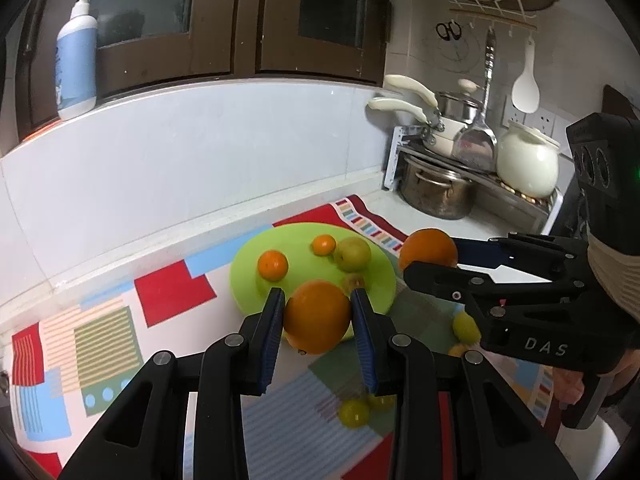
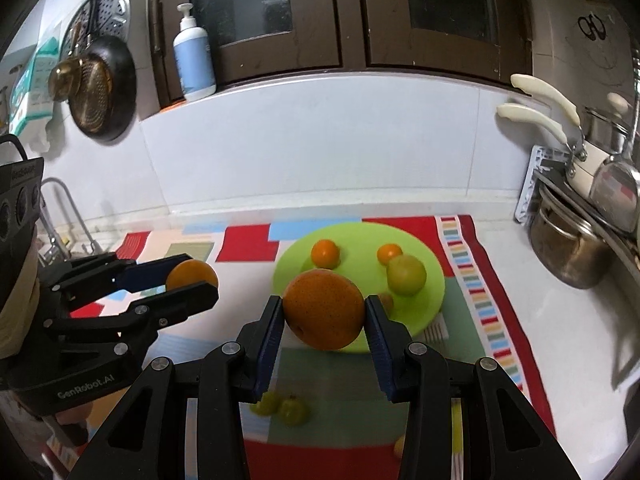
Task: Organize fruits
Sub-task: 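Carry both oranges over the green plate and open both tools to release them, then lift both open tools away from the plate toward the remaining fruits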
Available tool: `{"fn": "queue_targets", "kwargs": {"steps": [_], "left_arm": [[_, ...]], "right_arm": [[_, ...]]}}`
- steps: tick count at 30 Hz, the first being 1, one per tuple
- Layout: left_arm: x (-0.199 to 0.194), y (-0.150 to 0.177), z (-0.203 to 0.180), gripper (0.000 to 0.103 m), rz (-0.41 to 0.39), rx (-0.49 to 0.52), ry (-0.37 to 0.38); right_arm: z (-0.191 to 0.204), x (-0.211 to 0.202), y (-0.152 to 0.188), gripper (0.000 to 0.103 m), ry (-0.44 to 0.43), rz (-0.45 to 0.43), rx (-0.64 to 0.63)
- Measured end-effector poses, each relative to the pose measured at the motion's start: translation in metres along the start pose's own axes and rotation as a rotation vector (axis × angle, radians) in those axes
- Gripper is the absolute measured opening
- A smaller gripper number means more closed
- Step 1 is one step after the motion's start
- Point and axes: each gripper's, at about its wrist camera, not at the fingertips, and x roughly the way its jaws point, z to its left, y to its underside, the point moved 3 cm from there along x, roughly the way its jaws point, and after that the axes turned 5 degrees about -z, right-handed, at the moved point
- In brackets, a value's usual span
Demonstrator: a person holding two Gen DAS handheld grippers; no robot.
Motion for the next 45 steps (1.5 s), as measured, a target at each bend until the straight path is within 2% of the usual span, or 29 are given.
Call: {"fn": "queue_targets", "kwargs": {"steps": [10,21,27,28,30,32,34,37,41,45], "left_arm": [[0.050,-0.012,0.014,0.034,0.040,-0.011,-0.023],[0.103,0.003,0.028,0.034,0.129,-0.027,-0.024],[0.117,0.009,0.033,0.034,0.154,-0.025,-0.022],[0.118,0.009,0.034,0.034,0.155,-0.026,-0.023],[0.117,0.009,0.037,0.043,0.149,-0.038,-0.019],[0.113,0.007,0.040,0.052,0.135,-0.049,-0.035],[0.107,0.007,0.043,0.053,0.127,-0.054,-0.054],[0.095,0.008,0.042,0.054,0.118,-0.041,-0.075],[0.069,0.009,0.035,0.058,0.082,0.008,-0.123],[0.042,0.009,0.027,0.062,0.049,0.038,-0.148]], "right_arm": [[-0.024,0.051,-0.017,0.042,-0.018,0.046,0.024],[-0.037,0.102,-0.003,0.042,-0.034,0.137,0.035],[-0.041,0.120,0.005,0.042,-0.032,0.179,0.039],[-0.041,0.122,0.006,0.042,-0.029,0.184,0.038],[-0.041,0.124,0.006,0.042,-0.025,0.186,0.033],[-0.041,0.125,0.005,0.048,-0.008,0.190,0.031],[-0.043,0.121,0.002,0.054,0.019,0.172,0.033],[-0.041,0.110,-0.001,0.055,0.040,0.153,0.023],[-0.036,0.088,-0.001,0.068,0.081,0.111,0.000],[-0.029,0.062,0.000,0.071,0.106,0.077,-0.016]]}}
